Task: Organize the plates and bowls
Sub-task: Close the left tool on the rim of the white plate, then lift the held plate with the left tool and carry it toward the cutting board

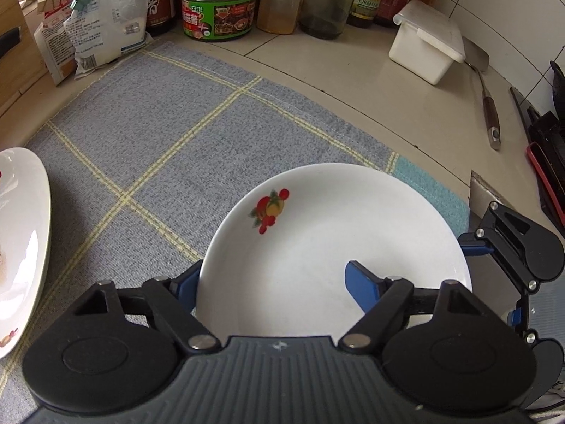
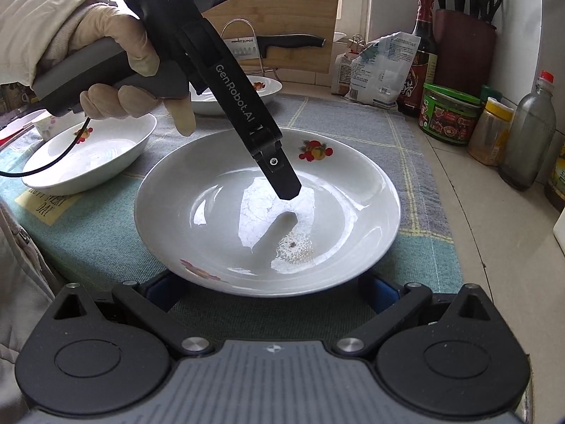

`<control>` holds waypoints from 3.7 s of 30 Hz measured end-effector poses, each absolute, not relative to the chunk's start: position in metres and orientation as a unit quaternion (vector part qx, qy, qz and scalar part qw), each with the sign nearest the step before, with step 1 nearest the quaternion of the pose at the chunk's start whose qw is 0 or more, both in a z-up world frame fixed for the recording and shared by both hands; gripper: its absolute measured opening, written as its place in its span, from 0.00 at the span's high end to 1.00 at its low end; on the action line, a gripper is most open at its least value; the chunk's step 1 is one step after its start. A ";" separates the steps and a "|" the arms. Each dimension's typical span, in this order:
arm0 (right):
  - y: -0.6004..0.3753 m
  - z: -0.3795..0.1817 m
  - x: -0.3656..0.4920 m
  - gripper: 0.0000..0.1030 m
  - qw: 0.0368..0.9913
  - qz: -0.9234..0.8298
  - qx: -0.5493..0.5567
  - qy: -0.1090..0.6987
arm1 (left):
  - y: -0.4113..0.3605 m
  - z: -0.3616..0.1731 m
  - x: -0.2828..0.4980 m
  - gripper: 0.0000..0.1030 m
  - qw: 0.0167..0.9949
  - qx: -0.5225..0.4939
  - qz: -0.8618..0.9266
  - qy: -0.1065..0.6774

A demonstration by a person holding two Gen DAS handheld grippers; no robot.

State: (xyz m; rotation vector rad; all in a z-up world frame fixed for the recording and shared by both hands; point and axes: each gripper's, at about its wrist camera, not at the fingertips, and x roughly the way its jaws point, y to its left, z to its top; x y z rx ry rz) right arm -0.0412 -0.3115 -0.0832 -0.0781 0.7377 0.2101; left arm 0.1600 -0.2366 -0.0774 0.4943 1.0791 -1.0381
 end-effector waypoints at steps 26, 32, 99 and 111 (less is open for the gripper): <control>-0.310 -0.080 -0.033 0.00 0.916 0.112 -0.043 0.383 | -0.238 -0.078 0.163 0.23 0.689 0.231 -0.487 0.484; -0.308 -0.079 -0.031 0.00 0.913 0.110 -0.046 0.391 | -0.238 -0.078 0.164 0.23 0.687 0.230 -0.490 0.484; -0.356 -0.072 0.070 0.00 0.909 0.119 -0.074 0.392 | -0.274 -0.071 0.250 0.23 0.729 0.206 -0.472 0.450; -0.374 -0.077 0.093 0.00 0.911 0.104 -0.069 0.392 | -0.292 -0.080 0.271 0.23 0.734 0.206 -0.469 0.447</control>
